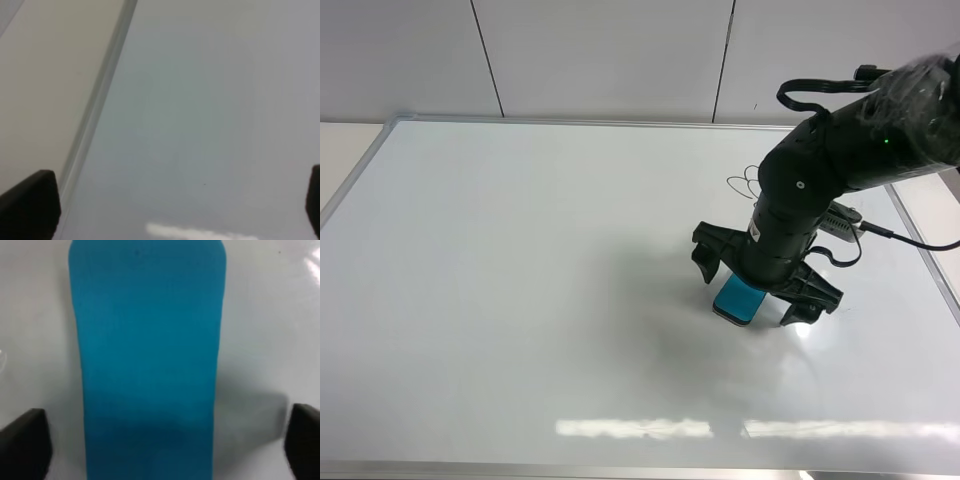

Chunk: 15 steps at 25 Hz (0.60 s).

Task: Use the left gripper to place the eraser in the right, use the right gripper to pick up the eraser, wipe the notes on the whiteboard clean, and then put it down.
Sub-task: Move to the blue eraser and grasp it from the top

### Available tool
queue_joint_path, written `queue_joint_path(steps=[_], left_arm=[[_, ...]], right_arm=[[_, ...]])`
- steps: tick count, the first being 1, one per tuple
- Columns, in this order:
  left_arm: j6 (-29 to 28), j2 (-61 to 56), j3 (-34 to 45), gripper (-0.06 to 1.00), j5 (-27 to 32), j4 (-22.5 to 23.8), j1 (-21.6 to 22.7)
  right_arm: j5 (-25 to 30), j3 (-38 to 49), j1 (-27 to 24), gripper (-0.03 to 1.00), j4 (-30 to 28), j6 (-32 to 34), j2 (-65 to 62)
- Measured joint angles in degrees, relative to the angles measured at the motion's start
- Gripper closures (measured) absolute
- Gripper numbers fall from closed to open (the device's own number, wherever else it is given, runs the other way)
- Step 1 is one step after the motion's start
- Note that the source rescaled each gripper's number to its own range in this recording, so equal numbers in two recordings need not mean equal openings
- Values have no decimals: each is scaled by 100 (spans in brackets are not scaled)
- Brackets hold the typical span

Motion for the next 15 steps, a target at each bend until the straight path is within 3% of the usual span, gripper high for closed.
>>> queue_joint_path(steps=[2, 5, 15], left_arm=[[0, 0, 0, -6, 0, 0, 0], [0, 0, 0, -6, 0, 0, 0], [0, 0, 0, -6, 0, 0, 0]], right_arm=[[24, 0, 0, 34, 0, 0, 0], [29, 0, 0, 97, -10, 0, 0], [13, 0, 0, 95, -63, -162, 0]])
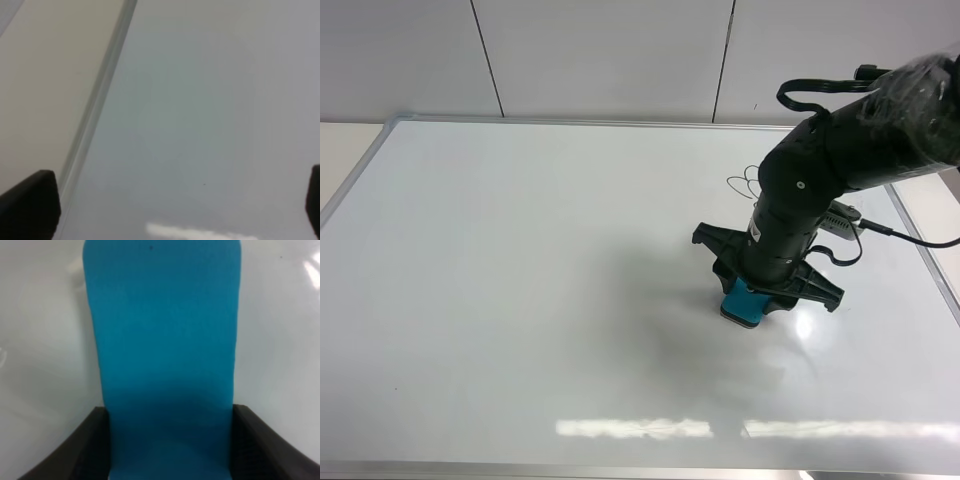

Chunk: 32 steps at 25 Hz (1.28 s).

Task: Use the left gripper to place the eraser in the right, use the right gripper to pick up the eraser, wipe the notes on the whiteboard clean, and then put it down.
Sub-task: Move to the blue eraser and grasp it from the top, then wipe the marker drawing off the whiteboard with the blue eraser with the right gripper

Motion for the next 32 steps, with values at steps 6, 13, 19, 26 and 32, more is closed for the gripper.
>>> queue_joint_path(steps=[6, 13, 19, 26, 32], left_arm=[[0, 0, 0, -6, -4, 0, 0], [0, 0, 0, -6, -4, 0, 0], [0, 0, 0, -6, -4, 0, 0], [0, 0, 0, -6, -4, 0, 0], [0, 0, 0, -6, -4, 0, 0]], right_arm=[[-83, 0, -72, 95, -665, -245, -428], [211, -422, -843, 95, -355, -1731, -746], [828, -1787, -1173, 95, 139, -2982, -183], [1471, -3437, -1173, 95, 644, -3905, 1121], [1949, -4915, -1173, 95, 944, -4261, 2363]])
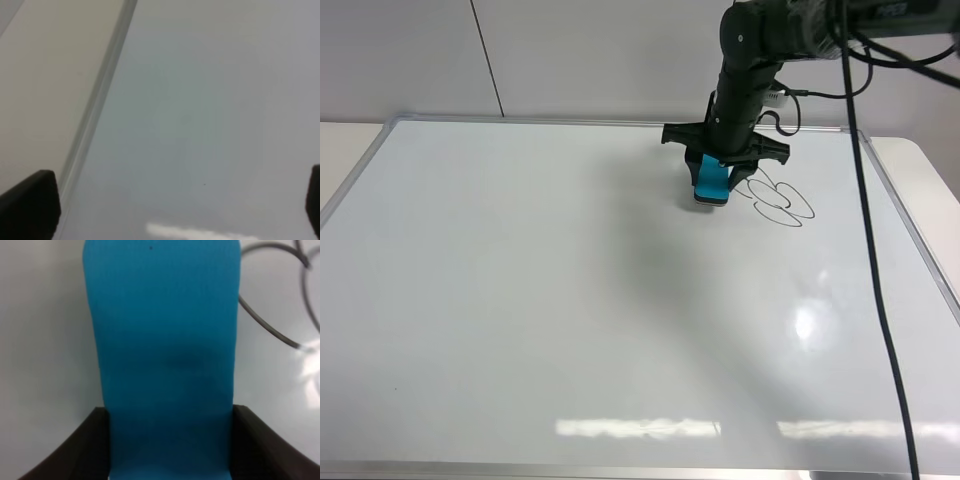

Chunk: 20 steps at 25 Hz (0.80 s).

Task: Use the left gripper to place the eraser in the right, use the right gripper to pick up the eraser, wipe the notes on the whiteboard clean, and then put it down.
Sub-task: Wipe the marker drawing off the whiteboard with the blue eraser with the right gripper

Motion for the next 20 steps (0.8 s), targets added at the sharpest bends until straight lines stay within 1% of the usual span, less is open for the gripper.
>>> queue_joint_path(steps=[2, 5, 11, 15, 20], left_arm=[[0, 0, 0, -6, 0, 0, 0], [0, 0, 0, -6, 0, 0, 0], [0, 0, 0, -6, 0, 0, 0], [0, 0, 0, -6, 0, 0, 0], [0, 0, 0, -6, 0, 0, 0]], right_arm=[[150, -494, 0, 95, 106, -116, 317], [288, -932, 0, 95, 167, -176, 689], [389, -1095, 10, 95, 94, -216, 838], [493, -1095, 25, 95, -183, -220, 838], [812, -1106, 8, 95, -776, -220, 838]])
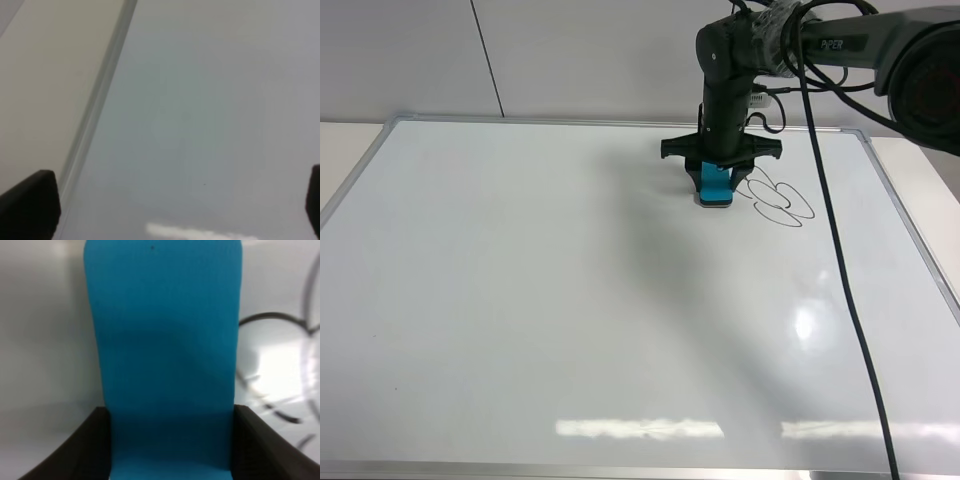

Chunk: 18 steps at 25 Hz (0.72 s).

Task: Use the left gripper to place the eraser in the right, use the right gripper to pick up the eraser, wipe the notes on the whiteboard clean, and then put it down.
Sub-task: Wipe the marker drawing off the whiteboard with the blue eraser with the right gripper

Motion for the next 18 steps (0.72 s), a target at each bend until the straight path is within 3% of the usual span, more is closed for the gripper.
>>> queue_joint_path(steps=[18], left_arm=[[0, 0, 0, -6, 0, 0, 0]], right_arm=[[293, -16, -1073, 95, -347, -601, 0]])
